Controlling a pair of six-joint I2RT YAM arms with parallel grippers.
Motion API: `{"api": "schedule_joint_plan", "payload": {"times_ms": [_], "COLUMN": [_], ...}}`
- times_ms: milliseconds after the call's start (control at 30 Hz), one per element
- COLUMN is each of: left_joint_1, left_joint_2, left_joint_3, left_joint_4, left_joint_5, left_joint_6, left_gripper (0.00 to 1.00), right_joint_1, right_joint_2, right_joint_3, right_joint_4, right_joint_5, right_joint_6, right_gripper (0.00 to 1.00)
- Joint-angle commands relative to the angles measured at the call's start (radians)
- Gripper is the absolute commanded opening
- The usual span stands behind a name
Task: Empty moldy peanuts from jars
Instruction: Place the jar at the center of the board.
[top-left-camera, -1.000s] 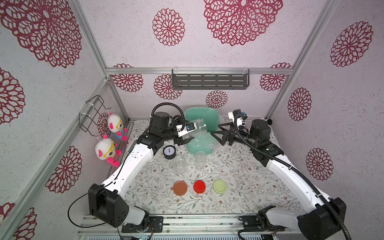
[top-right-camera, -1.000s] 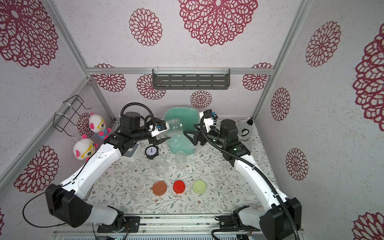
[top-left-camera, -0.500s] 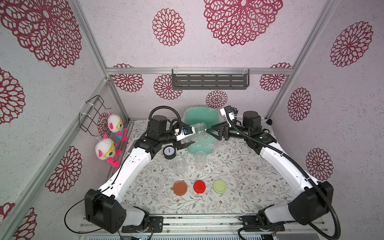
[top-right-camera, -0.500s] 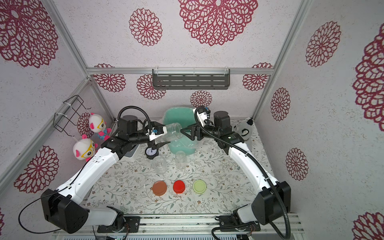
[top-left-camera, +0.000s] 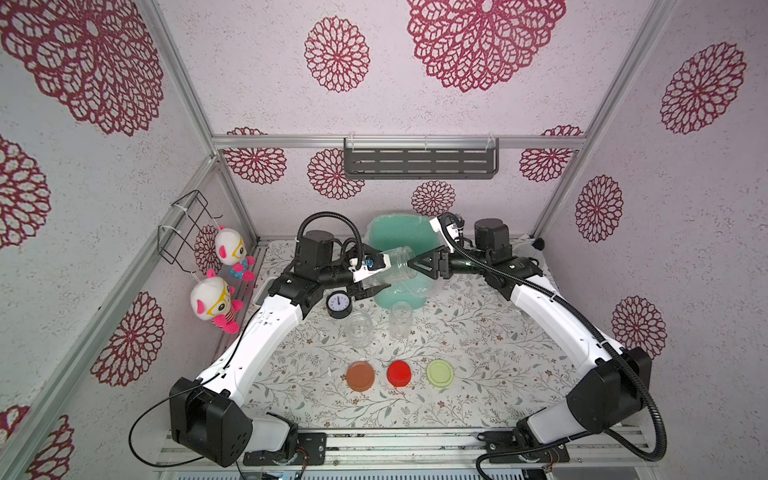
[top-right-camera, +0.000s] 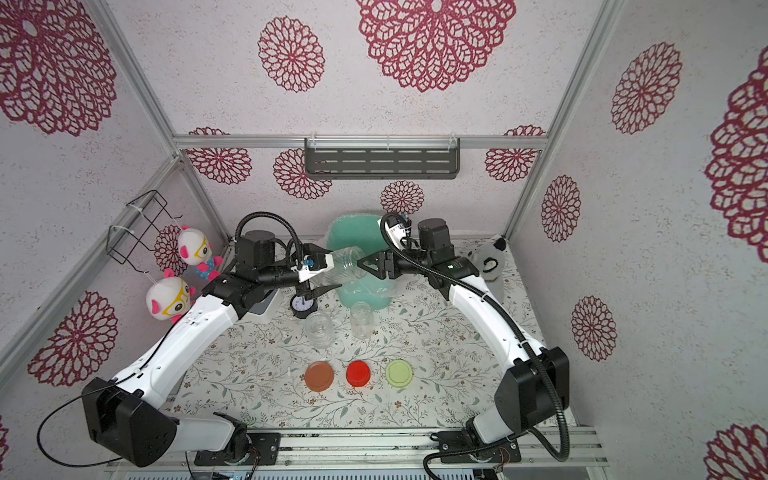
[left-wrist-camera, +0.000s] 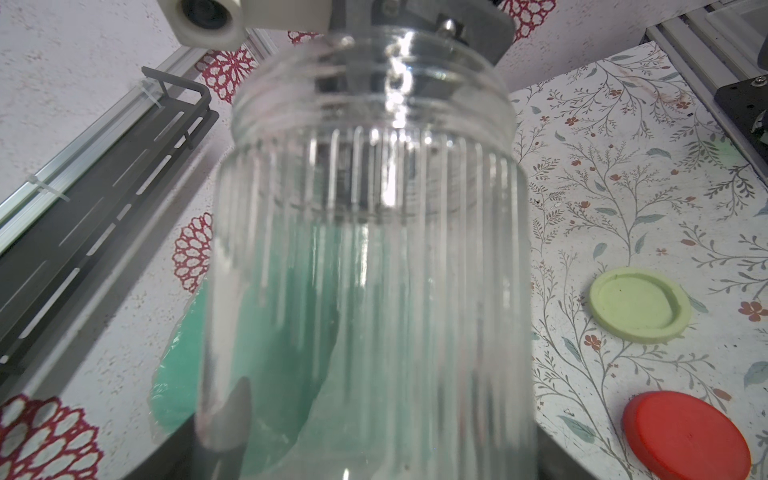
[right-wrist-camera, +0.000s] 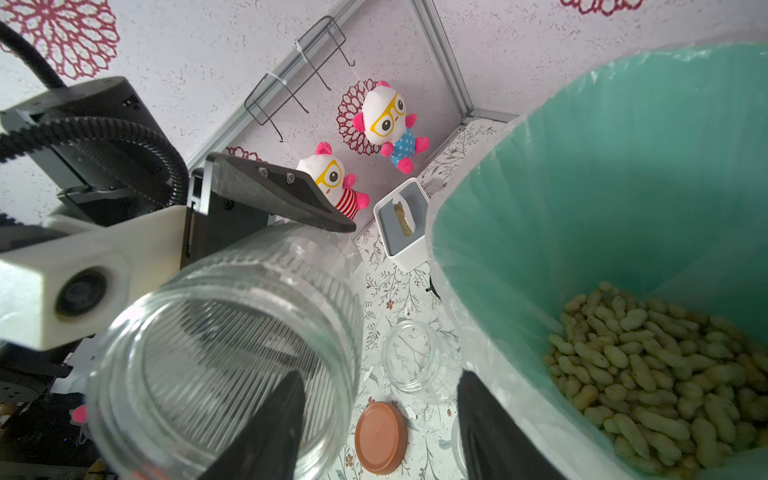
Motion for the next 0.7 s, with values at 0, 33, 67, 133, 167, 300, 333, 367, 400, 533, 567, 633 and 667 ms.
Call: {"api": "schedule_joint_plan", "payload": {"times_ms": [0, 33, 67, 133, 167, 300, 333, 367, 400, 533, 567, 633, 667], "left_joint_1": [0.006, 0.006, 0.006, 0.005, 0.004, 0.003, 0.004, 0.003, 0.004, 0.004, 0.003, 0.004, 0.004], "left_joint_2": [-0.001, 0.000, 0.003, 0.006, 0.006, 0.006, 0.005, 0.005, 0.006, 0.009, 0.009, 0.009, 0.009], "left_joint_3": [0.020, 0.020, 0.020, 0.020, 0.021, 0.023, 0.023, 0.023, 0.023, 0.023, 0.024, 0.024, 0.026], "left_joint_4": [0.062, 0.062, 0.059, 0.057, 0.057, 0.053, 0.053, 0.052, 0.052, 0.053, 0.052, 0.050, 0.048], "left_joint_5": [0.036, 0.032, 0.032, 0.033, 0.035, 0.036, 0.035, 0.035, 0.035, 0.035, 0.036, 0.037, 0.037], "left_joint_6": [-0.008, -0.006, -0.004, -0.004, -0.004, -0.004, -0.004, -0.004, -0.004, -0.006, -0.006, -0.008, -0.008], "left_gripper": [0.00, 0.00, 0.00, 0.00, 0.00, 0.00, 0.00, 0.00, 0.00, 0.00, 0.00, 0.00, 0.00], "right_joint_1": [0.013, 0.018, 0.023, 0.031, 0.035, 0.043, 0.046, 0.047, 0.049, 0.054, 0.055, 0.056, 0.055], "right_joint_2": [0.011, 0.018, 0.025, 0.034, 0.040, 0.052, 0.054, 0.056, 0.059, 0.067, 0.069, 0.071, 0.072], "right_joint_3": [0.048, 0.055, 0.063, 0.072, 0.076, 0.086, 0.089, 0.090, 0.091, 0.093, 0.094, 0.094, 0.095], "right_joint_4": [-0.017, -0.027, -0.038, -0.047, -0.050, -0.053, -0.051, -0.050, -0.047, -0.041, -0.041, -0.039, -0.037], "right_joint_5": [0.002, 0.010, 0.018, 0.024, 0.025, 0.023, 0.022, 0.020, 0.014, 0.008, 0.007, 0.004, 0.002], "right_joint_6": [-0.019, -0.027, -0.032, -0.038, -0.039, -0.042, -0.042, -0.040, -0.040, -0.037, -0.037, -0.035, -0.035], "right_gripper": [0.57, 0.56, 0.56, 0.54, 0.54, 0.52, 0.52, 0.51, 0.50, 0.48, 0.47, 0.45, 0.44]}}
